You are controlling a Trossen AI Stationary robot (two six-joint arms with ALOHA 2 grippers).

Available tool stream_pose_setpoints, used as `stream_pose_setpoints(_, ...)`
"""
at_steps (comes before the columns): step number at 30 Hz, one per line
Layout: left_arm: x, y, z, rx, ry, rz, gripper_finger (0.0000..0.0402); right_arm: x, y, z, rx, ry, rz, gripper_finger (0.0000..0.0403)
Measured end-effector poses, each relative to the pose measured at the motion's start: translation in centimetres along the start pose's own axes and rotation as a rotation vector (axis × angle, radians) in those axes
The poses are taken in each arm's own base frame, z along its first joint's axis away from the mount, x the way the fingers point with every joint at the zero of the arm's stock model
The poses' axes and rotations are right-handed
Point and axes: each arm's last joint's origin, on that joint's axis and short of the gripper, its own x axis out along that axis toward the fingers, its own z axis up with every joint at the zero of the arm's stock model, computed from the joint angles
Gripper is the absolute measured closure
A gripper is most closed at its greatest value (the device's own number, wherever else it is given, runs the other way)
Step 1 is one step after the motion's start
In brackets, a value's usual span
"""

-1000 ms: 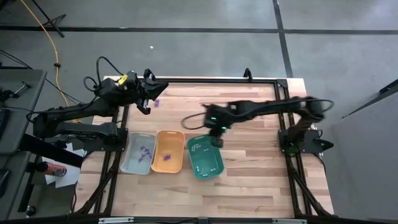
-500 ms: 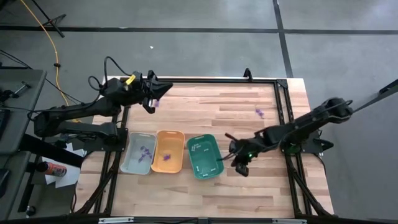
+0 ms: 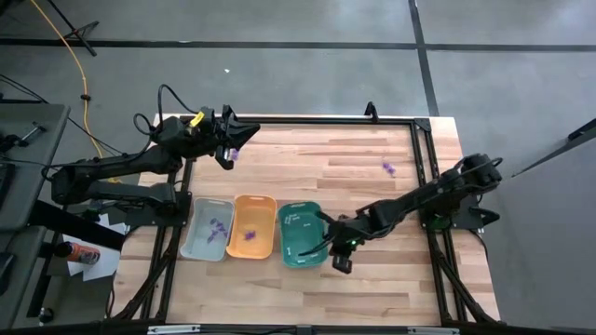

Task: Sort Halloween decoration
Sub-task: Adjust the green bin

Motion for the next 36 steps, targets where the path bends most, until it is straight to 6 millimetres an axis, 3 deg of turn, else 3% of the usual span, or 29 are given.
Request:
stream_pose_setpoints(9,0.0,0.0,-0.1,-0.001,0.008,0.002,0.0401,0.8,1.9,3.0,-0.046,-0.089,-0.020,0.0403)
stream_pose_setpoints(16,0.0,0.1,-0.2,-0.002,0.016,0.005,0.0401,-0.2,1.6,2.8,-0.035,-0.024,-0.103,0.0403)
stream_pose_setpoints(21,0.0,0.1,-0.2,-0.002,0.020,0.006,0.0401,-0.7,0.3,2.1,-0.027,0.071,-0.210,0.0403)
stream_pose_setpoints(31,0.0,0.1,-0.2,-0.003,0.019,0.005,0.0401,-1.6,-4.3,5.2,0.035,-0.027,-0.347,0.0403)
stream_pose_setpoints(36,0.0,0.1,-0.2,-0.004,0.019,0.005,0.0402,-1.9,-5.4,5.6,0.027,-0.008,-0.363,0.0403)
